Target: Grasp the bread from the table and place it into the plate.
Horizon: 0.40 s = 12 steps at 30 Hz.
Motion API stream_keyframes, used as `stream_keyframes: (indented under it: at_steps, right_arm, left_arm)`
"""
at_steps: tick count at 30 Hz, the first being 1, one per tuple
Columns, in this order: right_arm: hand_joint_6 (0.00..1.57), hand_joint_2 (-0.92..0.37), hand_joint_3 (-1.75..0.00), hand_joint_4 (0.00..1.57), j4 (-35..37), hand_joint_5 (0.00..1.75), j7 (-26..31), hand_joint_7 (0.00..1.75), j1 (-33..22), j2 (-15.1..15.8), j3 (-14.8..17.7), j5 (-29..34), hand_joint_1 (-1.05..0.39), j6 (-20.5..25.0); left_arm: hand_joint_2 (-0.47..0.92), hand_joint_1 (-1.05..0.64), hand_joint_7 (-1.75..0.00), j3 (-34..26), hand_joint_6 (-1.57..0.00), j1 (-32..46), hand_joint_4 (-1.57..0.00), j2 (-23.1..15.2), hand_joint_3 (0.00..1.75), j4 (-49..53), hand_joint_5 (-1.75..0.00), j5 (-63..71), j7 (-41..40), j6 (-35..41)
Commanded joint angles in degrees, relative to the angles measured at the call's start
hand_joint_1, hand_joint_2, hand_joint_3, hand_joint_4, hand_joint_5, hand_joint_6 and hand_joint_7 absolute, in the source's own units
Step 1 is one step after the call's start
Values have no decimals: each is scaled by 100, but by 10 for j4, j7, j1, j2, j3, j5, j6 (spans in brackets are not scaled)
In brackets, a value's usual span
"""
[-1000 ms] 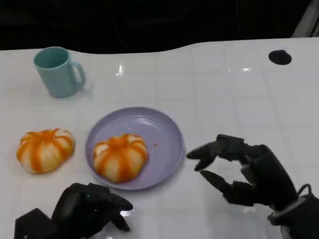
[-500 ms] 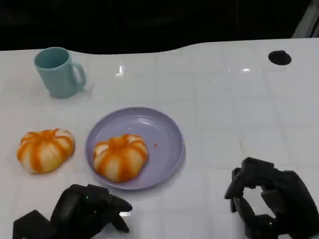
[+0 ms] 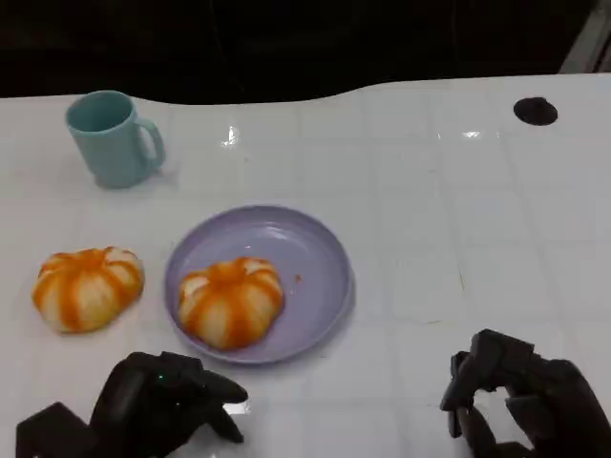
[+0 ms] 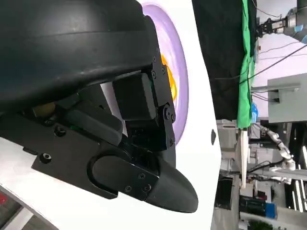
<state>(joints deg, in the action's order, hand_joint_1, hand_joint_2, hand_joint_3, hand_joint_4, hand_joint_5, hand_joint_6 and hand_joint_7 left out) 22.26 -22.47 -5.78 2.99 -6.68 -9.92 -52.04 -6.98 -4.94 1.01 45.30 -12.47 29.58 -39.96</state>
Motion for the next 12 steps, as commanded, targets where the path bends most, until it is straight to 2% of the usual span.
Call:
stream_keyframes:
  at_steps: [1,12]
  right_arm:
    - [73,-38,-140,87,15,175,5,157,10,1,14,6,-23,-15]
    - [78,-35,-139,87,16,175,3,148,17,-4,20,0,-23,-4]
  left_arm:
    - [90,-105,-23,-6,-157,5,-140,-13,0,2,-84,-8,9,0]
    - [91,-105,-22,-9,-157,5,-140,-17,0,1,-84,-10,16,-3]
